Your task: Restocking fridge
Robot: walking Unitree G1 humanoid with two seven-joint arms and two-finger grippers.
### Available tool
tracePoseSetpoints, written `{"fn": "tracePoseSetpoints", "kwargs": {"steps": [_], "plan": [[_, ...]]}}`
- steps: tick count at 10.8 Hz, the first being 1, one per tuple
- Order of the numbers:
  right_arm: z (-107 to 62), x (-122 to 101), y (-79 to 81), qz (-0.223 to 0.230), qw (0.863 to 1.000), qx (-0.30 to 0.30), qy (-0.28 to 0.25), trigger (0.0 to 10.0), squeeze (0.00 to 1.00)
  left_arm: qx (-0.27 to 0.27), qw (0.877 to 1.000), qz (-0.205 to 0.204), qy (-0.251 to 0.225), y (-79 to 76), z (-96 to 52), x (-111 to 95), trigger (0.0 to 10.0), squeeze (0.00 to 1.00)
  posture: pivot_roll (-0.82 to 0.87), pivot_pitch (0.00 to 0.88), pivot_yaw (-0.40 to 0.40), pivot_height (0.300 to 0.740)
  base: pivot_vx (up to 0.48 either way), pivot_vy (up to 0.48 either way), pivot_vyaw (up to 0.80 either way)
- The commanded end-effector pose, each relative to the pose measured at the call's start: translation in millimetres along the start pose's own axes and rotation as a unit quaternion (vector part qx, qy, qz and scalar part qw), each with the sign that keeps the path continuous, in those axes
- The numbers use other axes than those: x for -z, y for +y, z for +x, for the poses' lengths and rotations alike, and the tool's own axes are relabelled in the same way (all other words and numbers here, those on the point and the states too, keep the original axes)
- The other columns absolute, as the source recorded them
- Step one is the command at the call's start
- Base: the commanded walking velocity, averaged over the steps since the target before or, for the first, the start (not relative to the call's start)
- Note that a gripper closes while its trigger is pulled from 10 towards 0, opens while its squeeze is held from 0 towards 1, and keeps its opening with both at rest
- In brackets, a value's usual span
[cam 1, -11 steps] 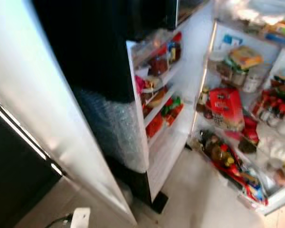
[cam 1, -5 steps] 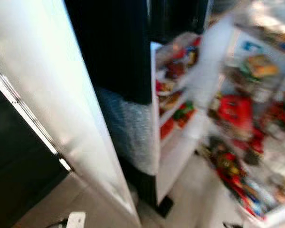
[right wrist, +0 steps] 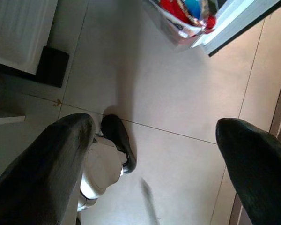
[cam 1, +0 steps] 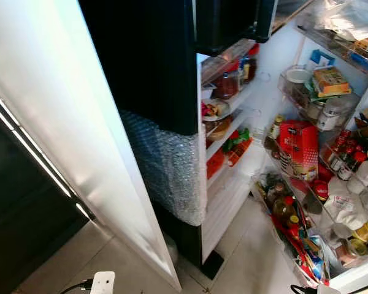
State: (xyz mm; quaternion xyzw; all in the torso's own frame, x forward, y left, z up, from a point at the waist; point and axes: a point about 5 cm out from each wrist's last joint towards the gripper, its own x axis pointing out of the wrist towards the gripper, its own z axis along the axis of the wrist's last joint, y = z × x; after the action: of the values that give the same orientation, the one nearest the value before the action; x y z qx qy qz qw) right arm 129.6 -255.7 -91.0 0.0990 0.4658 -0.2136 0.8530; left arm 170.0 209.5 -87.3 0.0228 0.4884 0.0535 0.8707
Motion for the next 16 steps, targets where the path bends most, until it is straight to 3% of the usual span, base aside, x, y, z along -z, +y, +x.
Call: {"fn": "tracePoseSetpoints", "kwargs": {"steps": [1,2,4,6,12,13,14,16], "plan": [[-0.4,3.0,0.0,0.004,1.000,0.006,0.004,10.0,0.00,-0.007,1.000,-0.001,0.008,4.5,-0.4,2.8,10.0,0.00,-0.12,0.000,0.092,0.740,0.000,0.000,0.00],[-0.4,3.1,-0.9,-0.001,1.000,0.013,0.006,10.0,0.00,-0.007,1.000,0.000,0.009,4.3,-0.4,2.7,10.0,0.00,-0.13,0.000,0.092,0.740,0.000,0.000,0.00],[-1.6,4.6,-8.8,-0.005,0.996,0.088,0.006,10.0,0.00,-0.007,1.000,0.000,0.010,4.2,-0.4,3.2,10.0,0.00,-0.13,0.000,0.090,0.740,0.000,0.000,0.00],[-4.2,6.6,-14.5,0.023,0.986,0.166,-0.003,10.0,0.00,-0.006,1.000,0.000,0.008,4.4,-0.5,3.4,10.0,0.00,-0.13,0.000,0.093,0.740,0.000,0.000,0.00],[-8.2,11.2,-17.1,0.063,0.966,0.250,0.001,10.0,0.00,-0.006,1.000,0.002,0.008,4.3,-0.6,3.7,10.0,0.00,-0.13,0.000,0.090,0.740,0.000,0.000,0.00],[-10.2,14.1,-24.8,0.064,0.962,0.264,0.000,10.0,0.00,-0.006,1.000,0.003,0.008,4.4,-0.6,3.6,10.0,0.00,-0.13,0.000,0.090,0.740,0.000,0.000,0.00],[-18.0,23.6,-52.6,0.073,0.954,0.290,-0.009,10.0,0.00,-0.005,1.000,0.004,0.007,4.7,-0.6,3.3,10.0,0.00,-0.13,0.000,0.090,0.740,0.000,0.000,0.00],[-21.3,21.8,-60.1,0.066,0.947,0.313,-0.030,10.0,0.00,-0.005,1.000,0.006,0.007,5.1,-0.6,2.9,10.0,0.00,-0.13,0.000,0.092,0.740,0.000,0.000,0.00]]}}
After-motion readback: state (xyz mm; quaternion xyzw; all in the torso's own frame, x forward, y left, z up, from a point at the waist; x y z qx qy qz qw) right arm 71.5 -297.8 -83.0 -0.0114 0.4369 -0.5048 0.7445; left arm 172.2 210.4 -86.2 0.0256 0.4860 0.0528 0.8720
